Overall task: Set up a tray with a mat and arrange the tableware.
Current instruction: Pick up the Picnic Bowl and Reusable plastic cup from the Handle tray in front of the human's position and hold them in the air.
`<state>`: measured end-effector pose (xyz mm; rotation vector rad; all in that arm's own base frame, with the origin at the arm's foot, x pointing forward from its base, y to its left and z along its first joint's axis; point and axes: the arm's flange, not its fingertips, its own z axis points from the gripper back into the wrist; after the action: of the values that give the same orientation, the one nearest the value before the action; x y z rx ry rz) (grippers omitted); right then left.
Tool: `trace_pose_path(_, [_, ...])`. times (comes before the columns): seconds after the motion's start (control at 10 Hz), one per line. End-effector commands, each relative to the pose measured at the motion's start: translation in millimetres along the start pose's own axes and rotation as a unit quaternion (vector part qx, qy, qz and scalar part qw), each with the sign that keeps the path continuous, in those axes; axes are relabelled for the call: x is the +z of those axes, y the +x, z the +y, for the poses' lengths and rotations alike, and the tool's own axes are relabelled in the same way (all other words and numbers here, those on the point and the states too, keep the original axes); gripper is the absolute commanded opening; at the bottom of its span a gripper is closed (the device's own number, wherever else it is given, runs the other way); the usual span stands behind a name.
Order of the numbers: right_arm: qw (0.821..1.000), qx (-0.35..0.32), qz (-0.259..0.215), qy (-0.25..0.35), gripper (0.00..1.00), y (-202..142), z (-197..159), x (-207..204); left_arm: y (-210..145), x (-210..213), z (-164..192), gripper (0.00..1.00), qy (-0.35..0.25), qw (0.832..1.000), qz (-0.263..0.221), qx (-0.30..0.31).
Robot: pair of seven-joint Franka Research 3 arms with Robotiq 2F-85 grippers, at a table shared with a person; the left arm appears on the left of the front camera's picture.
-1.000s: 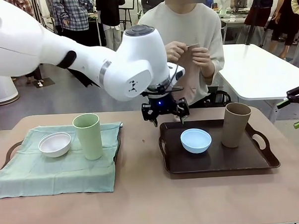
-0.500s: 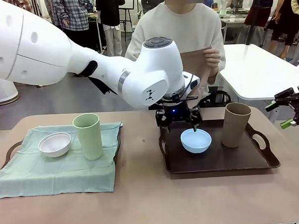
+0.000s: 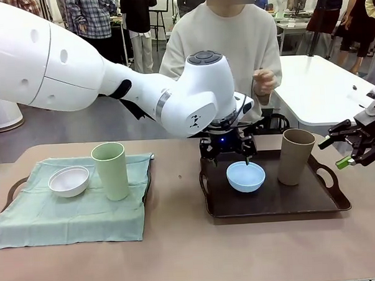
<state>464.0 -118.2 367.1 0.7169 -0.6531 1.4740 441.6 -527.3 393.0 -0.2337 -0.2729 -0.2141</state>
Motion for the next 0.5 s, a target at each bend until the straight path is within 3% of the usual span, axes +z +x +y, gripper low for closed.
trace_pose_path(0.0, [0.999, -0.027, 0.007, -0.024, 1.0, 1.2, -1.4, -5.2, 1.7, -2.8, -4.3, 1.0, 0.011, 1.0, 0.0, -0.002])
trace_pose_path(0.1, [1.0, 0.0, 0.0, 0.0, 1.0, 0.0, 0.0, 0.0, 0.5, 12.0, 11.2, 1.0, 0.021, 1.0, 0.01, -0.005])
trace_pose_path(0.4, [1.0, -0.007, 0.004, -0.003, 1.0, -1.7, 0.0, -0.6, -0.8, -2.5, -1.0, 1.0, 0.001, 1.0, 0.002, -0.001])
